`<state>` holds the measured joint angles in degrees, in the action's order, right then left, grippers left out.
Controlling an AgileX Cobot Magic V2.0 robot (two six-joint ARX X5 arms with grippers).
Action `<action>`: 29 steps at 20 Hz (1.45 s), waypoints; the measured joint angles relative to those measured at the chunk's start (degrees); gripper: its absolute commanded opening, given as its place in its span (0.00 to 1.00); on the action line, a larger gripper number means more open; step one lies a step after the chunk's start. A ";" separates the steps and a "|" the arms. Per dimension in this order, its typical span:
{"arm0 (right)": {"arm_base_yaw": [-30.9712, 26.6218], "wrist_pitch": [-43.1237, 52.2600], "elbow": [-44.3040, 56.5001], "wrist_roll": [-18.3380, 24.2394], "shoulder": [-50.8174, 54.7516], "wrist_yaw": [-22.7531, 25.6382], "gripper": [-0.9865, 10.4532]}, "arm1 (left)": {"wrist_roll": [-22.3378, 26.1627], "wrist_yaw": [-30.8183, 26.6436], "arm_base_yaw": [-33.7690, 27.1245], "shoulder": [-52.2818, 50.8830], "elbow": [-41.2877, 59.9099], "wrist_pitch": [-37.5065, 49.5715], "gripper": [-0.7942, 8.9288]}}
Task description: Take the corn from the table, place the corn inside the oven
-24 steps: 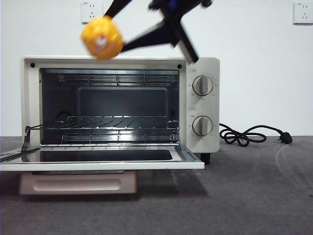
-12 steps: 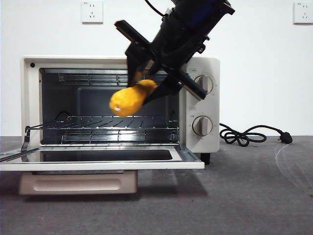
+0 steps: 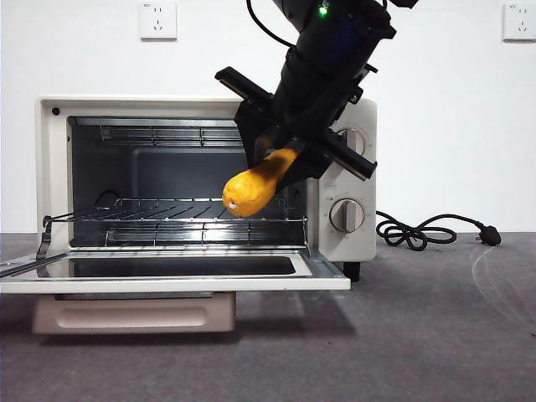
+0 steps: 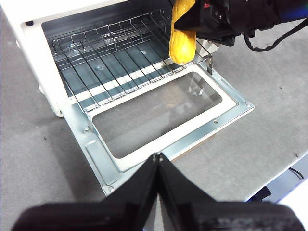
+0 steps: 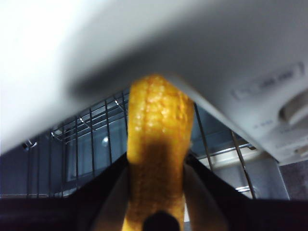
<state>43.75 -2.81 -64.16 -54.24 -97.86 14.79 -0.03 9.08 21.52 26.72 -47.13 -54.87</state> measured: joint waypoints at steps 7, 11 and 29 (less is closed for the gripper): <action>0.02 -0.39 0.00 2.05 -0.44 -1.79 0.43 | 0.00 0.11 0.02 0.00 0.00 -0.02 0.08; 0.07 -0.52 0.00 4.28 -0.37 -2.82 0.43 | 0.00 0.13 0.02 0.00 0.00 -0.02 0.08; 5.27 -25.77 0.00 25.11 28.11 -14.67 0.41 | 0.24 2.16 0.00 3.65 0.00 5.20 0.07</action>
<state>49.01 -28.58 -64.16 -29.12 -69.76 0.12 0.21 11.25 21.52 30.37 -47.13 -49.67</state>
